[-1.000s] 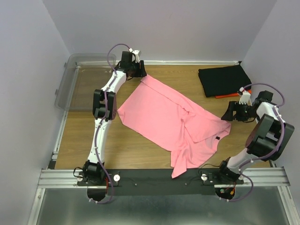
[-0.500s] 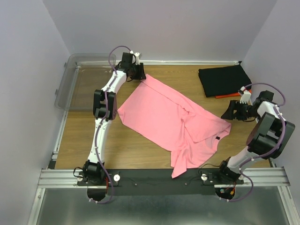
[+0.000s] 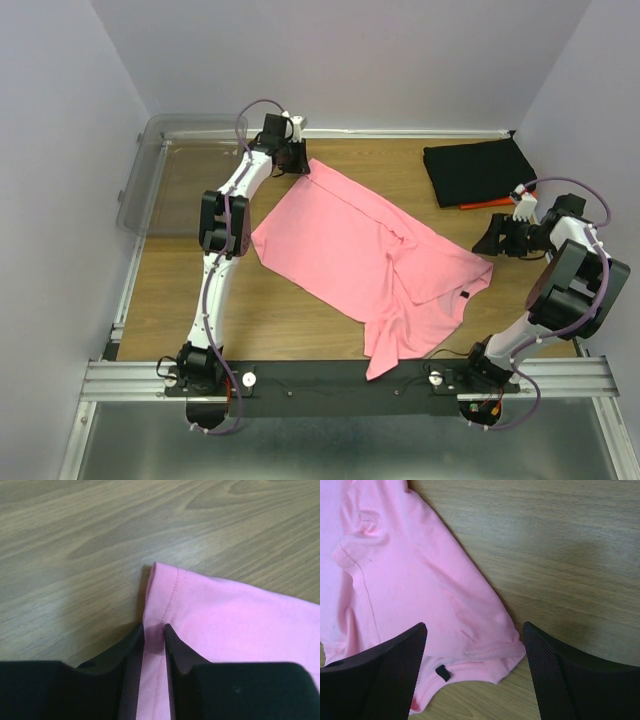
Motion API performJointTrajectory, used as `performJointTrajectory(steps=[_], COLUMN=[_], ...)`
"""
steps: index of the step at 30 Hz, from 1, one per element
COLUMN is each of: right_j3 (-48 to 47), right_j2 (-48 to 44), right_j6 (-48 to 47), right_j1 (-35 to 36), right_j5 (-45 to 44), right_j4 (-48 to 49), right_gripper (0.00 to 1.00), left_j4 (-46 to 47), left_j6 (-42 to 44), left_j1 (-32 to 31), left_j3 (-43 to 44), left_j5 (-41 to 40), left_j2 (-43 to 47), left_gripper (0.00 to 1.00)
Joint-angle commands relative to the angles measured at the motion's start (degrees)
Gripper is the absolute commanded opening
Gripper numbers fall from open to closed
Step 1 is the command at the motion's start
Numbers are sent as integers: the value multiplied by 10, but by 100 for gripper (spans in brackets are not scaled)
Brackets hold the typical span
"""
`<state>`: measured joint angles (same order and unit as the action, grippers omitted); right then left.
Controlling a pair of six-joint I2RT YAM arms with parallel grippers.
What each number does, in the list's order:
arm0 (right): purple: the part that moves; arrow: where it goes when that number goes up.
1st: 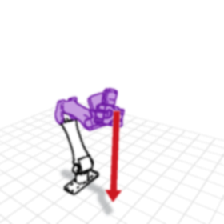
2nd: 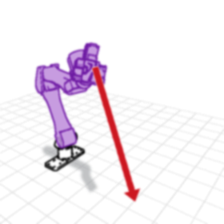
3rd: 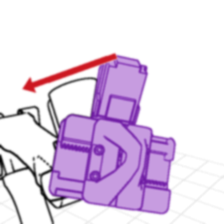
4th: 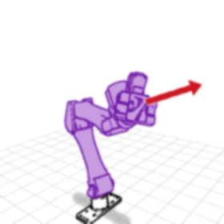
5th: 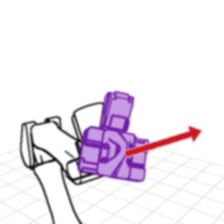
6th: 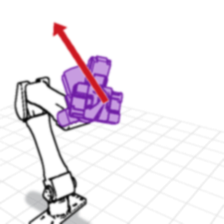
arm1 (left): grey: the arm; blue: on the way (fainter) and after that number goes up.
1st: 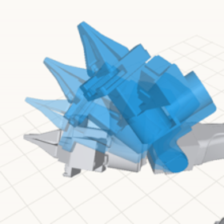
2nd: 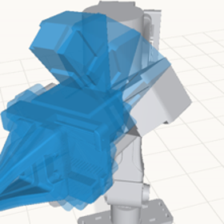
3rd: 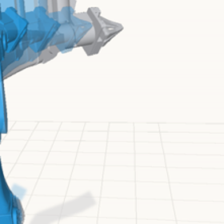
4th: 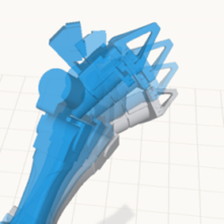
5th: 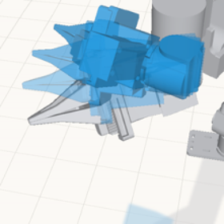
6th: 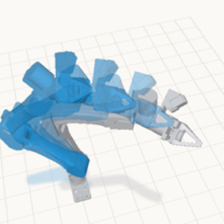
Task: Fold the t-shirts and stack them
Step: Fold the tshirt
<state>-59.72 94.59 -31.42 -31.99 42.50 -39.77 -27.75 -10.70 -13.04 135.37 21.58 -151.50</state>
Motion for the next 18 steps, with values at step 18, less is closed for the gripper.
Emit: performJointTrajectory(steps=[18], right_j3=[-53], right_j2=[53], right_j6=[22], right_j1=[-5], right_j5=[-71], right_j4=[-2], right_gripper=[80], left_j4=[38], left_j6=[-47], left_j1=[21], left_j3=[-188], left_j5=[-66], left_j2=[148], left_gripper=[0])
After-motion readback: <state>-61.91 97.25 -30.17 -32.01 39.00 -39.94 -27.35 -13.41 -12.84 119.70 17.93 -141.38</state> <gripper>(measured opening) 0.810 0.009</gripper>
